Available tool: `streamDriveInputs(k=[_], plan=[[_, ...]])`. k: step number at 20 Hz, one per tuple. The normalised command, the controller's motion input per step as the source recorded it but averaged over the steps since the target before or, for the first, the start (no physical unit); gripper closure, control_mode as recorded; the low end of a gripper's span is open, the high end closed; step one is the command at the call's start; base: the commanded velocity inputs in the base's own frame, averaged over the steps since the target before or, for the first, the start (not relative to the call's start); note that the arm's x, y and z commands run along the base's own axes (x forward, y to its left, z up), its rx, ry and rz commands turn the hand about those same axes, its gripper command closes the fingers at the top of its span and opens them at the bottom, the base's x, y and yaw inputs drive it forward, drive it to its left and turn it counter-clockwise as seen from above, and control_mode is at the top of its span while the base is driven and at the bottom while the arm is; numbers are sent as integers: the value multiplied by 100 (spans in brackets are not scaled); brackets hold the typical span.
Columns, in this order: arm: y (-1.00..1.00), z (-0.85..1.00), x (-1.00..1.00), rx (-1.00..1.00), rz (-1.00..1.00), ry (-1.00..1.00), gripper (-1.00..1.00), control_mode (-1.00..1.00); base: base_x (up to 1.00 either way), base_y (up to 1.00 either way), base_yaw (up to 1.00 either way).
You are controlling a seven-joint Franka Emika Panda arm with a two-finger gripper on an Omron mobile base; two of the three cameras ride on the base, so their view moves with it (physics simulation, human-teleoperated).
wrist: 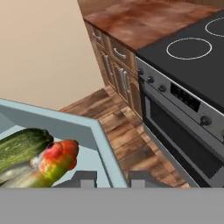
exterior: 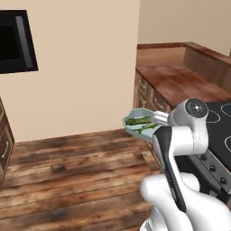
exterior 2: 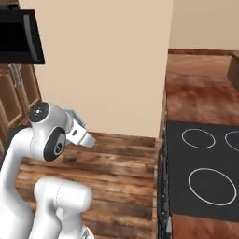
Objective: Place the tupperware containing the fish and squash meal in the microwave. Close the microwave door and press the start button to reheat the meal.
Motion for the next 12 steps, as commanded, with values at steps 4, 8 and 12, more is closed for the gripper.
streamDriveInputs(k=[4, 8, 12], plan=[[0, 0, 0, 0, 0, 0, 100, 100, 99, 38, -9], [0, 0, 0, 0, 0, 0, 100, 100, 100, 36, 0], [0, 0, 0, 0, 0, 0, 100, 100, 100, 28, 7]])
